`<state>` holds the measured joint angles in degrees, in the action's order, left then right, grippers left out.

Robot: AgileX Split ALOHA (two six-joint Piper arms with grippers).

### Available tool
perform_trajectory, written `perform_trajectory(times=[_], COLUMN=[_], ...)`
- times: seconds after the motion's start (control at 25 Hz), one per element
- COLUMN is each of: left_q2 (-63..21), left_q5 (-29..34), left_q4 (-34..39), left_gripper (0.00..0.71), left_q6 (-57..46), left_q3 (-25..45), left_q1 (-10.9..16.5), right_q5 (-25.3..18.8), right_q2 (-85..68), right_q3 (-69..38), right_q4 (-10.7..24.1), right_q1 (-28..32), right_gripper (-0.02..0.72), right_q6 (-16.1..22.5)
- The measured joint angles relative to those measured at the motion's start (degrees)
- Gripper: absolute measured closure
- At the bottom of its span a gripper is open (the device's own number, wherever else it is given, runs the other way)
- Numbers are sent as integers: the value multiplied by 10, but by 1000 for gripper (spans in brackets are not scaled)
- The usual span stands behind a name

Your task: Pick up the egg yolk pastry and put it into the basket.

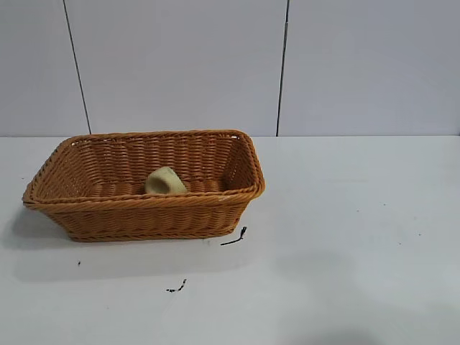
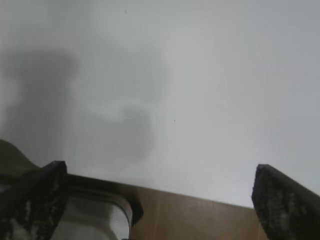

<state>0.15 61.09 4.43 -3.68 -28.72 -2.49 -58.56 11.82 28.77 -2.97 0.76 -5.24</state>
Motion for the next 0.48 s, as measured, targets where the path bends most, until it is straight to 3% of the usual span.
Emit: perform_trajectory(times=[0.24,0.48], left_q2=[0,0], left_q5=[0,0], left_q4=[0,0], left_gripper=[14,14], left_q6=[0,0], left_q3=[0,0], left_q1=[0,0], right_q5=[-1,-1], right_q2=[-111,-121], right_q3=[-1,-1], right_q4=[-1,-2], right_q1=[0,0], right_gripper=[10,10], right_q6=[0,0])
